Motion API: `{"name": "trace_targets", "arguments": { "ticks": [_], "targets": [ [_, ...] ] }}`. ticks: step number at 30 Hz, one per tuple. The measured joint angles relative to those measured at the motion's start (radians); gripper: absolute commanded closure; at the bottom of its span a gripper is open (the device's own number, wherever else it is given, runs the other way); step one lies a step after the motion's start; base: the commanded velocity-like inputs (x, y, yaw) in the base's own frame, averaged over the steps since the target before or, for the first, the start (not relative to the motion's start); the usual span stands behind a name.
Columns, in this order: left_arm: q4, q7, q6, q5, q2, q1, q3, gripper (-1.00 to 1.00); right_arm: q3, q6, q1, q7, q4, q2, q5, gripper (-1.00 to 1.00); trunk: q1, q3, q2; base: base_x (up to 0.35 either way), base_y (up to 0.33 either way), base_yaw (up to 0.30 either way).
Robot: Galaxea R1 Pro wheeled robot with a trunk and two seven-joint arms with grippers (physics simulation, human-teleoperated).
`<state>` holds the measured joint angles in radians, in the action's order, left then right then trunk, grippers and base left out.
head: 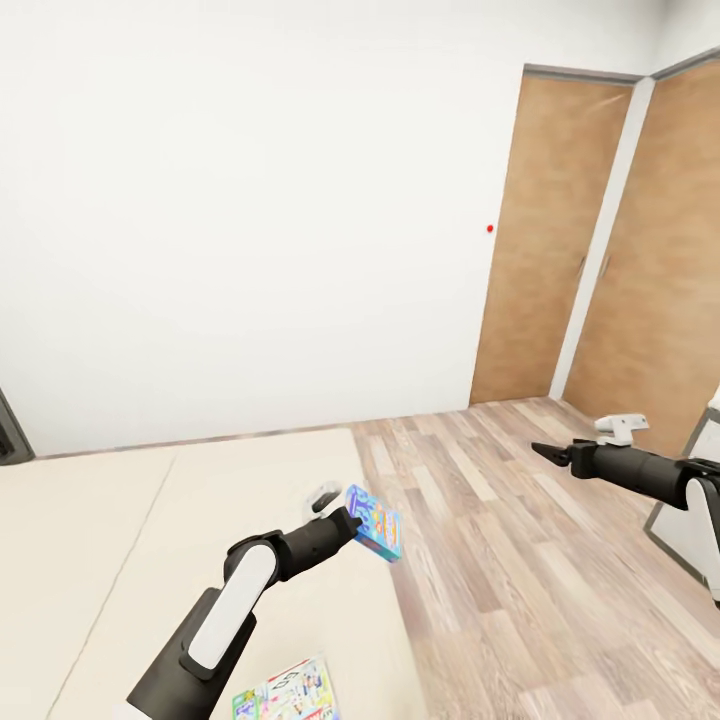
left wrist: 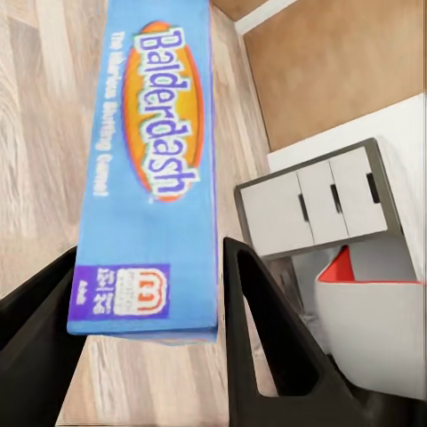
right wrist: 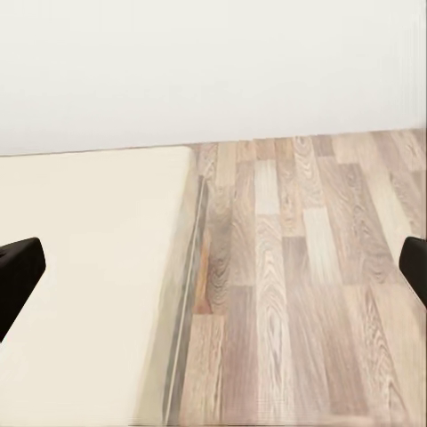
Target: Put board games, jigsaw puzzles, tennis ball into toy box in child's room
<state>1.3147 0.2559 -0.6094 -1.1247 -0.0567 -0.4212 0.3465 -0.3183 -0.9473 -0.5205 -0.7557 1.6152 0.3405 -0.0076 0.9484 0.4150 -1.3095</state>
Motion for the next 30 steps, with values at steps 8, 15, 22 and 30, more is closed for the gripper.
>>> {"name": "trace_targets", "arguments": {
  "ticks": [8,15,22,30],
  "targets": [
    [0.000,0.004,-0.004,0.001,0.000,0.000,-0.002,1.00,0.000,0.000,0.000,0.000,0.000,0.000,0.000,-1.00,-0.031,-0.025,0.056,0.000,0.000,-0.294],
    [0.000,0.001,-0.006,-0.001,0.001,0.000,-0.002,1.00,-0.001,0.000,0.000,0.000,0.000,0.000,0.000,-1.00,-0.058,-0.047,0.105,0.000,0.000,-0.294],
    [-0.004,0.003,-0.005,0.000,0.003,0.000,-0.003,1.00,-0.001,0.000,0.002,0.000,0.001,0.000,0.000,-1.00,-0.084,-0.069,0.154,0.000,0.000,-0.294],
    [-0.005,0.001,-0.005,-0.002,0.003,0.000,-0.003,1.00,-0.010,0.000,0.002,0.000,0.001,0.001,0.000,-1.00,-0.115,-0.094,0.210,0.000,0.000,-0.294]
  ]
}}
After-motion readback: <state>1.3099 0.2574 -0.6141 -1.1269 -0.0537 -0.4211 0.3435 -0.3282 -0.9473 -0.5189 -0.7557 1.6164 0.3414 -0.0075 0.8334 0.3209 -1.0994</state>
